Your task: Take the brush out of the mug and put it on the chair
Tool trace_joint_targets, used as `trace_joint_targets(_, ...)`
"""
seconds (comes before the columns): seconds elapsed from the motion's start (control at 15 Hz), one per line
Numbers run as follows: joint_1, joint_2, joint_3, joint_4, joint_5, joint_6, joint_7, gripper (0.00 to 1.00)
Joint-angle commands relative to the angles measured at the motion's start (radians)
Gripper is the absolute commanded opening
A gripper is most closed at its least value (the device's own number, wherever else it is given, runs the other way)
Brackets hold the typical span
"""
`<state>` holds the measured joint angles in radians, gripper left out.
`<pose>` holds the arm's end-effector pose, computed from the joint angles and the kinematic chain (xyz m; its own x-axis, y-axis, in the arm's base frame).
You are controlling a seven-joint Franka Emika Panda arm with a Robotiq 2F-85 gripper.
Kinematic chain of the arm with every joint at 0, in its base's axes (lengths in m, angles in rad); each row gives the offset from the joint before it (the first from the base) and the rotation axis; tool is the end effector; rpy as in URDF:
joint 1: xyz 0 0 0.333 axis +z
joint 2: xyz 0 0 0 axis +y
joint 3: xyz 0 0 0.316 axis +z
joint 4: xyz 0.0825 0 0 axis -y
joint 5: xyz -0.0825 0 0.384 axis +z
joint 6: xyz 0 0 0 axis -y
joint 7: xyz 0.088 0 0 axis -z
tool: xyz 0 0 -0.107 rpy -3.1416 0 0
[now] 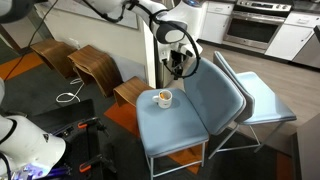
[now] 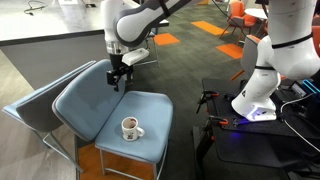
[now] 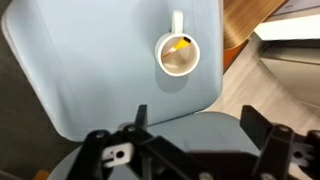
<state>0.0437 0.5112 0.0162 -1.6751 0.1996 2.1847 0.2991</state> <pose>0.6744 0.0465 0.3074 0.9370 -0.3439 -0.0613 -0.3493 -0.9235 -0.1586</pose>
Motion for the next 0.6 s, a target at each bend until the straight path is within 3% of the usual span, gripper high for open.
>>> trace_joint_targets(0.0, 0.013, 0.122, 0.014, 0.166, 0.047, -0.089, 0.063, 1.0)
trace_joint_targets(0.53, 0.024, 0.309, 0.029, 0.35, 0.09, -0.168, 0.093, 1.0)
